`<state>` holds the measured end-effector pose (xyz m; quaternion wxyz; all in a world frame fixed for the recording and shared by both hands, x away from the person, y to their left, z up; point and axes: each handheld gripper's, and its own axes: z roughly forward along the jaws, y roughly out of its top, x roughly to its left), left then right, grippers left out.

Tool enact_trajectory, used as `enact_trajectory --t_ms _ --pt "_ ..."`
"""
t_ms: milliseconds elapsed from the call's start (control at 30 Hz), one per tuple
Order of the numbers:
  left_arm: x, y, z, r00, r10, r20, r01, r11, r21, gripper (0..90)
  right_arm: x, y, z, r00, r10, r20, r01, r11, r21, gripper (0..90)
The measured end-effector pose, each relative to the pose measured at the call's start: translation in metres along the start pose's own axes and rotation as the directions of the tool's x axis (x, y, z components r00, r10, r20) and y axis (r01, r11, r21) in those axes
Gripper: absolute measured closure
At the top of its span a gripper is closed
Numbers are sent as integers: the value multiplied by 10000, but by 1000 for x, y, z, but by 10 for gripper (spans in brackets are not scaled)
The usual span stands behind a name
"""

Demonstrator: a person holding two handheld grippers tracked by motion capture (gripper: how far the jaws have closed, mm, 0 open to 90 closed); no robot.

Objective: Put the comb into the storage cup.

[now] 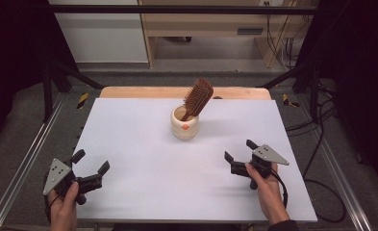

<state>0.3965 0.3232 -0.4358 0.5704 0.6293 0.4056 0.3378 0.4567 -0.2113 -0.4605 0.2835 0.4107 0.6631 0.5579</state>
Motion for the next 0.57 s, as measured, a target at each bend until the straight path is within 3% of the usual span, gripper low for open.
enact_trajectory --t_ms 200,567 --pt "1 -1 2 9999 -99 -22 99 10000 6 11 4 0 3 9999 -50 -112 48 9999 -128 30" --pt "-2 -1 7 9999 -70 120 69 10000 42 12 18 2 -6 9938 -1064 -334 1050 9937 -396 28"
